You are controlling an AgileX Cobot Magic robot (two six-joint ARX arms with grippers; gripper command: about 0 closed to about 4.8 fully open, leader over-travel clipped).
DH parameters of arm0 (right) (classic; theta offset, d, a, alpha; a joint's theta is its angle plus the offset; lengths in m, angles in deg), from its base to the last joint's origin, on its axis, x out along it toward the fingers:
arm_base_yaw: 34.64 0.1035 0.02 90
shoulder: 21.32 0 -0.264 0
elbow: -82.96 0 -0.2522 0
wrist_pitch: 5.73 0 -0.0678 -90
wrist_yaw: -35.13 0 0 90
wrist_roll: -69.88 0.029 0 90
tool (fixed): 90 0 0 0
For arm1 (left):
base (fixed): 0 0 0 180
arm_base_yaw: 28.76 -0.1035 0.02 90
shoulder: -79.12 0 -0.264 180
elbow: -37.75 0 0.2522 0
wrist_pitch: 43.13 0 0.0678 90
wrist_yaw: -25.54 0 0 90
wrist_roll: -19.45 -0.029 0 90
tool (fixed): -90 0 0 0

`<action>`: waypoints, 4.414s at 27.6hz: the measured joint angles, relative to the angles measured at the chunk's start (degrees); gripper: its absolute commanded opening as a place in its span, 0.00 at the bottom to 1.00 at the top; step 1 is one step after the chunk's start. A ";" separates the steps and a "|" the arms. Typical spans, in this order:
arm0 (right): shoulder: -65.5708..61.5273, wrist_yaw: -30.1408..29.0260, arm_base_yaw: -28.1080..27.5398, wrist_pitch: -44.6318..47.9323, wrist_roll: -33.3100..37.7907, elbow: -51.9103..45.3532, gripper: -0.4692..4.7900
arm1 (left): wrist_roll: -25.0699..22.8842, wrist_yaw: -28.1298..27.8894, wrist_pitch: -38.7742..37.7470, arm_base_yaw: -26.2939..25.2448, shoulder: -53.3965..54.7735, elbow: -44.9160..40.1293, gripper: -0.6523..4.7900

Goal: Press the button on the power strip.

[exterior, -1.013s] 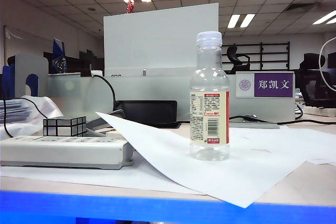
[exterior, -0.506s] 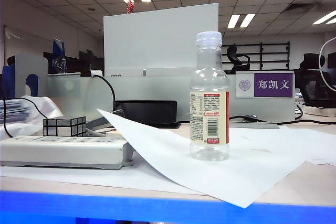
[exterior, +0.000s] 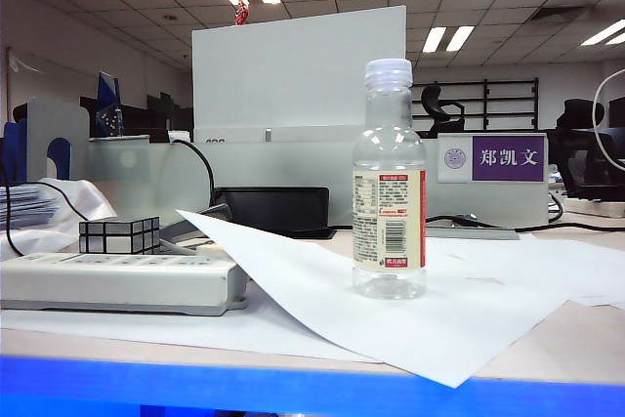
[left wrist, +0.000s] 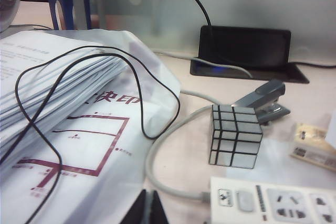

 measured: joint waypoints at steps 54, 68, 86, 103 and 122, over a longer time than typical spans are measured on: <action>0.00 0.00 0.00 0.00 0.00 0.00 0.10 | 4.37 1.73 -1.97 3.85 0.00 0.00 0.11; 0.00 0.00 0.00 0.00 0.00 0.00 0.10 | 4.37 1.73 -1.97 3.85 0.00 0.00 0.11; 0.00 5.20 -4.39 -9.75 -27.26 -0.02 0.10 | 4.31 1.73 -1.97 3.85 0.00 0.00 0.11; 0.00 7.52 -4.20 -9.81 -24.41 -0.04 0.10 | 4.31 1.73 -1.97 3.85 0.00 0.00 0.11; 0.00 6.10 -4.17 -9.81 -24.22 -0.04 0.10 | 4.31 1.73 -1.97 3.85 0.00 0.00 0.11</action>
